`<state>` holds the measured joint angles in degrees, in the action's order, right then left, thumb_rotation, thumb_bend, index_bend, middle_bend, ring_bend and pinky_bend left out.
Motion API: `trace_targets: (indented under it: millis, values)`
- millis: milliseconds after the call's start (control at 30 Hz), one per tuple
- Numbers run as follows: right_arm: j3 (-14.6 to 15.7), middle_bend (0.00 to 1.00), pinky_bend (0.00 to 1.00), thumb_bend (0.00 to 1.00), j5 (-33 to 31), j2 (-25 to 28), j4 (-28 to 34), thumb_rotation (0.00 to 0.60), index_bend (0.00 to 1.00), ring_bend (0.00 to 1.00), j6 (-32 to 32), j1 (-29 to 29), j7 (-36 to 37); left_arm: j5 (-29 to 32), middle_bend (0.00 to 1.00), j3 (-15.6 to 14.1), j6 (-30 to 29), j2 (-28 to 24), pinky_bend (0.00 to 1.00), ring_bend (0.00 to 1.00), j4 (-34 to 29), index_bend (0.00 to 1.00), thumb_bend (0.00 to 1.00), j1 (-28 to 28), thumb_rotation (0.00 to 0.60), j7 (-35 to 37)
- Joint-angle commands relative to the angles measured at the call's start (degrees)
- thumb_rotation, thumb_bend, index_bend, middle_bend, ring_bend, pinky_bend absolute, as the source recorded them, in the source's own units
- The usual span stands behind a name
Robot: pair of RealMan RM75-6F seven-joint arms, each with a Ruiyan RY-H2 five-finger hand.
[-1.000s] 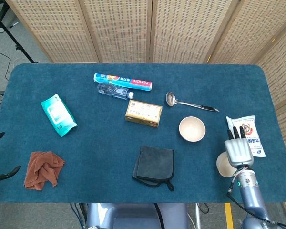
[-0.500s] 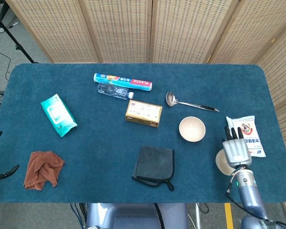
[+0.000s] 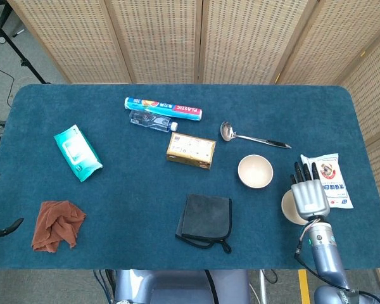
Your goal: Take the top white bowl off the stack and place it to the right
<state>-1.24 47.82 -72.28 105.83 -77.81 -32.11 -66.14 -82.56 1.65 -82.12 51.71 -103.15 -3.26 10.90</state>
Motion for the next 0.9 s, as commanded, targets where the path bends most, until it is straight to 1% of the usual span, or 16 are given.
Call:
trace_targets:
  millis: [33,100,200,267,333,433,533,567,633,700,900]
  values:
    - [-0.5,0.0,0.0,0.26,1.4,0.8,2.9,0.6,0.18,0.0,-2.5,-1.0,-2.9,-0.1,0.0,-0.1,0.0,0.1,0.0,0.0,0.0,0.0,0.17,0.0,0.425,-0.2]
    - [-0.6,0.0,0.0,0.26,3.8,1.7,5.6,0.6,0.18,0.0,-4.5,-1.1,-3.9,-0.1,0.0,-0.2,0.2,0.2,0.0,0.0,0.1,0.0,0.17,0.0,0.423,-0.5]
    - [-0.6,0.0,0.0,0.27,7.3,2.8,9.2,0.6,0.18,0.0,-6.1,-0.4,-1.9,-0.2,0.0,-0.2,0.3,0.6,0.0,0.0,0.4,0.0,0.17,-0.1,0.423,-0.8]
    - [-0.1,0.0,0.0,0.3,11.7,3.4,11.0,0.6,0.18,0.0,-7.6,0.8,1.3,-0.3,0.0,-0.4,0.4,1.0,0.0,0.0,0.6,0.0,0.17,-0.1,0.424,-1.2]
    - [1.1,0.0,0.0,0.32,18.7,3.7,10.8,0.6,0.21,0.0,-9.4,2.6,6.2,-0.6,0.0,-0.4,0.2,1.6,0.0,0.0,0.9,0.0,0.17,-0.1,0.423,-1.3]
    - [2.3,0.01,0.0,0.35,25.7,3.4,8.9,0.6,0.27,0.0,-11.9,5.0,13.2,-0.8,0.0,-0.3,-0.1,2.1,0.0,0.0,1.2,0.0,0.17,0.0,0.423,-1.4]
    - [3.0,0.05,0.04,0.36,31.2,2.9,6.5,0.6,0.32,0.0,-14.4,7.3,20.3,-1.0,0.0,-0.3,-0.5,2.7,0.0,0.0,1.5,0.0,0.17,0.0,0.422,-1.7]
    - [3.5,0.06,0.06,0.36,33.9,2.6,5.0,0.6,0.32,0.0,-16.8,9.3,26.4,-1.1,0.0,-0.3,-0.6,3.1,0.0,0.0,1.8,0.0,0.17,0.1,0.422,-2.1]
    - [4.5,0.06,0.08,0.36,37.3,2.3,1.4,0.6,0.32,0.0,-19.5,12.2,35.5,-1.4,0.0,-0.5,-0.7,3.8,0.0,0.0,2.2,0.0,0.17,0.1,0.423,-2.8]
    - [5.0,0.06,0.08,0.36,39.0,2.2,-1.0,0.6,0.32,0.0,-21.0,14.0,41.0,-1.5,0.0,-0.6,-0.6,4.3,0.0,0.0,2.6,0.0,0.17,0.1,0.423,-3.3]
    - [5.5,0.06,0.08,0.36,41.7,2.2,-6.7,0.6,0.32,0.0,-25.3,19.1,52.9,-1.4,0.0,-1.0,-0.4,5.4,0.0,0.0,3.4,0.0,0.17,0.1,0.423,-5.4]
